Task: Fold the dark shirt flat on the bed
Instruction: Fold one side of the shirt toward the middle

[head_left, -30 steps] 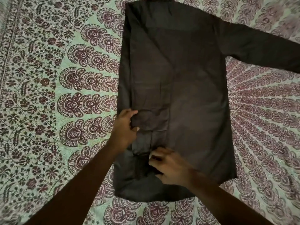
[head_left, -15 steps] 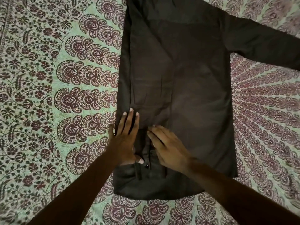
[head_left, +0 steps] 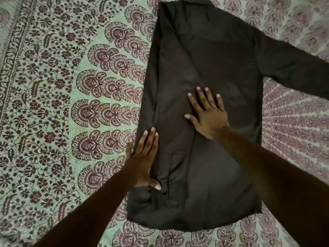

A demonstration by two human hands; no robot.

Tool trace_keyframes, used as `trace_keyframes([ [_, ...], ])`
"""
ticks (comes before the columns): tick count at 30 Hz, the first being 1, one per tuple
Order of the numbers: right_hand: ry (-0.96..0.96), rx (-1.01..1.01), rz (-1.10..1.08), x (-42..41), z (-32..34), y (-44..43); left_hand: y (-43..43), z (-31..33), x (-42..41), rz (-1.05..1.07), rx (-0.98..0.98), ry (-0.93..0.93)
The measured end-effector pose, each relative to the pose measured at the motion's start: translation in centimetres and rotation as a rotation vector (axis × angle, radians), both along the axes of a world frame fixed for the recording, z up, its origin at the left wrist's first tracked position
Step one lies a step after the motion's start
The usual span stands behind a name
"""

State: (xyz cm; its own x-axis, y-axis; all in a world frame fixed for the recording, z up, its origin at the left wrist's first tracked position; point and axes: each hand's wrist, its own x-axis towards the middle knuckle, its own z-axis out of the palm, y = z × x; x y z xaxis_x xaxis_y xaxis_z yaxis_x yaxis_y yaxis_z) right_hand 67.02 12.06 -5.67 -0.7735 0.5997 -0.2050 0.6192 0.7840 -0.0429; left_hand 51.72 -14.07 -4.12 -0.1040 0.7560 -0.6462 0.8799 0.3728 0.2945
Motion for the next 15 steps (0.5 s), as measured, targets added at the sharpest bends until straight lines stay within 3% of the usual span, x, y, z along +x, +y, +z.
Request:
trace_keyframes([
  [2,0.062,0.043,0.126,-1.0,0.2,-1.3,0.0,-0.1,0.0,-0.005,0.002,0.008],
  [6,0.072,-0.008,0.592,-2.0,-1.4,-4.0,-0.1,-0.9,-0.1,0.003,0.038,0.010],
  [8,0.072,0.022,0.566,-3.4,-2.1,-1.9,-0.3,-1.3,0.0,-0.001,0.041,0.019],
  [15,0.033,0.020,0.172,-9.4,-1.1,6.9,-0.2,-0.9,-0.1,0.023,0.034,-0.037],
])
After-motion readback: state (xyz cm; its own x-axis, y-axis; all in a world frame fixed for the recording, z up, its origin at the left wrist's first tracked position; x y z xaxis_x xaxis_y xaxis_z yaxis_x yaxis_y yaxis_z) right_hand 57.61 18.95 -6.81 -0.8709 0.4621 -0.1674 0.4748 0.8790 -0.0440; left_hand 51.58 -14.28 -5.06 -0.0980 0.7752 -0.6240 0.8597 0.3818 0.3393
